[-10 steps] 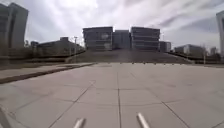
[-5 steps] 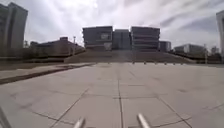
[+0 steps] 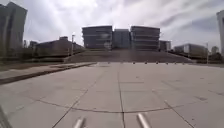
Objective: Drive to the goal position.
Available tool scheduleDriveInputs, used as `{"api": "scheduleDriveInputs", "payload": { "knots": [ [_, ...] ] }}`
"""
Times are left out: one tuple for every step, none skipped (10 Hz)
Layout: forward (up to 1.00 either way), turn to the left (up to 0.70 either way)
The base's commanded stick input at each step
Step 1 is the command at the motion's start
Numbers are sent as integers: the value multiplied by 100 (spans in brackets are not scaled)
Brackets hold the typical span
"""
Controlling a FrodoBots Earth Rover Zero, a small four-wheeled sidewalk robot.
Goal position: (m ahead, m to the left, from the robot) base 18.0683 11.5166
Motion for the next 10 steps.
{"api": "scheduleDriveInputs", "payload": {
  "knots": [
    [100,0],
    [100,0],
    [100,0],
    [100,0],
    [100,0],
    [100,0],
    [100,0],
    [100,0],
    [100,0],
    [100,0]
  ]
}}
